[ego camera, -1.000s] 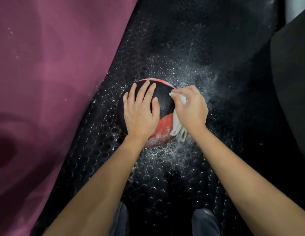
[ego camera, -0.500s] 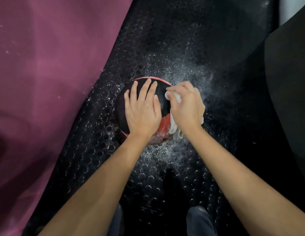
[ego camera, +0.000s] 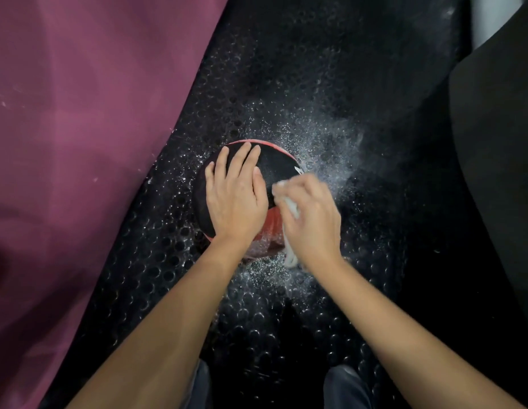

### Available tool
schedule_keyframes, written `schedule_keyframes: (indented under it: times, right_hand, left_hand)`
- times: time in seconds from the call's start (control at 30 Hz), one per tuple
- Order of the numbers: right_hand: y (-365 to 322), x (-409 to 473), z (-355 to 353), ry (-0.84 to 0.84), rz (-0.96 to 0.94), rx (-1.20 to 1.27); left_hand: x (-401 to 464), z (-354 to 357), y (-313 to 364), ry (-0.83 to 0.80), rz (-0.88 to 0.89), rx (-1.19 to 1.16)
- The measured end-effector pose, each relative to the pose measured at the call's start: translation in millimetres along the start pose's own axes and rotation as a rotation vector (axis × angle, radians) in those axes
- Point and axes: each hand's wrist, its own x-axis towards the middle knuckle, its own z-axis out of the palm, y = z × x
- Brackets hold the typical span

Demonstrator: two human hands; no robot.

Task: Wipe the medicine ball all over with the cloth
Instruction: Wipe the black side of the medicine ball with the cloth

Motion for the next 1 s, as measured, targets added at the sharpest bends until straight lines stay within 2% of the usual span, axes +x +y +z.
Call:
schedule_keyframes:
  times: [0.1, 0.23, 0.33, 0.53, 0.73, 0.93, 1.0]
  right_hand:
    - [3.1, -5.3, -0.6, 0.004, -0.064, -0.02]
    - [3.6, 48.9, 4.4, -0.052, 0.092, -0.052]
    - [5.5, 56.1, 4.6, -0.085, 0.149, -0.042]
    - [3.7, 1.8, -8.6, -0.062, -0.015, 0.032]
    - [11.6, 53.7, 4.1, -0.075, 0.142, -0.008]
    - [5.2, -4.2, -6.7, -0.034, -0.051, 0.008]
    - [6.6, 7.2, -7.5, -0.029, -0.019, 0.016]
  left_hand:
    - [-7.0, -1.5, -5.2, 0.017, 0.035, -0.002]
    - [-18.8, -1.2, -6.7, 0.011, 0.068, 0.019]
    - [-12.2, -0.9, -1.1, 0.007, 0.059, 0.026]
    - [-13.3, -2.2, -4.0, 0.013, 0.068, 0.011]
    - [-20.9, -1.1, 0.9, -0.007, 0.122, 0.054]
    - [-13.2, -2.0, -1.9, -0.015, 0.097, 0.014]
    - [-18.4, -1.7, -3.4, -0.017, 0.109, 0.024]
